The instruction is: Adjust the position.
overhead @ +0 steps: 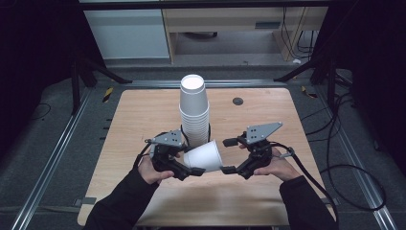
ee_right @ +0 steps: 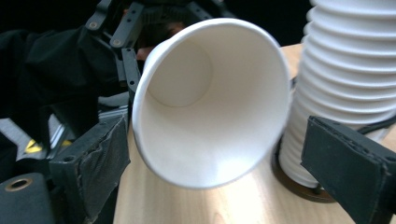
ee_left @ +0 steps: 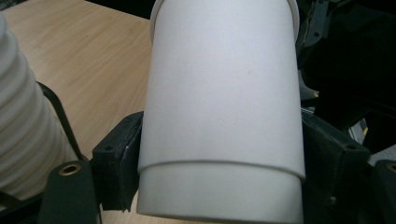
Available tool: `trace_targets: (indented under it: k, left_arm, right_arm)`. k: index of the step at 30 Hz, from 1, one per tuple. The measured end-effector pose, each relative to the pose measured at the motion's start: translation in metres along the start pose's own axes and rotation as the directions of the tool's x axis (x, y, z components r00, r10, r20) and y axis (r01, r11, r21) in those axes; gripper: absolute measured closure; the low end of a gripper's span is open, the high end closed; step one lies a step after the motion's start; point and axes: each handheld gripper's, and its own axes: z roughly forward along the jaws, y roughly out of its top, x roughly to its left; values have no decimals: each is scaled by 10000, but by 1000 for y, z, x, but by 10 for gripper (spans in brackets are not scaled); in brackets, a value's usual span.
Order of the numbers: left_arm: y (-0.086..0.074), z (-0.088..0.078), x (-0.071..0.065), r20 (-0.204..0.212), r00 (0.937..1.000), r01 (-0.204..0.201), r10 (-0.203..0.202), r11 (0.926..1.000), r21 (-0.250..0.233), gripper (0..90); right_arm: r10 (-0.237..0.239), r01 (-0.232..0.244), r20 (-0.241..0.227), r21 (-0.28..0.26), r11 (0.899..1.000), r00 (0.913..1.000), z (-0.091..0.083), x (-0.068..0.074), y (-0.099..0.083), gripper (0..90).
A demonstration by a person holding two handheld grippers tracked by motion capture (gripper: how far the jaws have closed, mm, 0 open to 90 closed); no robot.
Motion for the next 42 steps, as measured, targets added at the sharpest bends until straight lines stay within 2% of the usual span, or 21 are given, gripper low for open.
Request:
trace_targets:
  k: [3, 8, 12, 15, 17, 20, 24, 28, 29, 33, 36, 39, 40, 41, 42]
  left_arm:
    - [0, -2, 1, -49, 10000, 6, -6, 10000, -71, 224]
    - [-1, -8, 4, -210, 9998, 47, -53, 9996, -262, 223]
    - [-2, -11, 4, -346, 9994, 56, -71, 9991, -419, 222]
    - [-2, -15, 5, -490, 9987, 103, -143, 9967, -800, 222]
    - [-2, -16, 5, -546, 9984, 111, -160, 9959, -892, 222]
    - [-3, -20, 5, -628, 9978, 119, -205, 9908, -1349, 222]
    - [-3, -22, 4, -691, 9975, 10, -121, 9873, -1586, 221]
    - [-3, -20, 2, -526, 9986, -35, -54, 9858, -1678, 221]
    - [-3, -19, 1, -509, 9987, -73, -14, 9854, -1703, 221]
    - [-4, -14, -1, -187, 9996, -220, 191, 9855, -1680, 220]
    - [-4, -13, -2, -65, 9996, -266, 259, 9855, -1679, 220]
    - [-4, -13, -3, 327, 9987, -320, 383, 9838, -1761, 220]
    - [-4, -13, -3, 327, 9987, -320, 383, 9838, -1761, 220]
    - [-4, -13, -4, 357, 9983, -396, 464, 9842, -1723, 220]
    - [-4, -12, -4, 330, 9983, -419, 483, 9839, -1739, 220]
  right_arm:
    - [65, -63, 151, -89, 9999, 9999, -4, -1, 1, 77]
    - [314, -281, 822, -406, 9988, 9961, -15, -5, 0, 75]
    - [519, -465, 1046, -532, 9975, 9932, -18, -7, -2, 79]
    - [653, -580, 1121, -676, 9960, 9916, -21, -9, -4, 84]
    - [732, -640, 1131, -837, 9944, 9909, -22, -9, -5, 87]
    - [900, -776, 1159, -1075, 9912, 9892, -24, -9, -7, 93]
    - [979, -828, 1134, -1308, 9879, 9887, -25, -9, -8, 96]
    - [999, -851, 989, -1446, 9858, 9901, -23, -7, -9, 96]
    - [1028, -899, 812, -1496, 9847, 9914, -21, -5, -11, 94]
    - [1071, -973, 565, -1533, 9834, 9926, -16, -3, -12, 90]
    - [1099, -1001, 547, -1588, 9822, 9924, -14, -2, -13, 77]
    - [1075, -1003, 418, -1479, 9839, 9933, -13, 0, -14, 75]
    - [1075, -1003, 418, -1479, 9839, 9933, -13, 0, -14, 75]
    - [1155, -1139, 27, -1455, 9828, 9933, -12, 1, -13, 71]
    - [1174, -1175, -99, -1481, 9820, 9930, -13, 2, -13, 65]
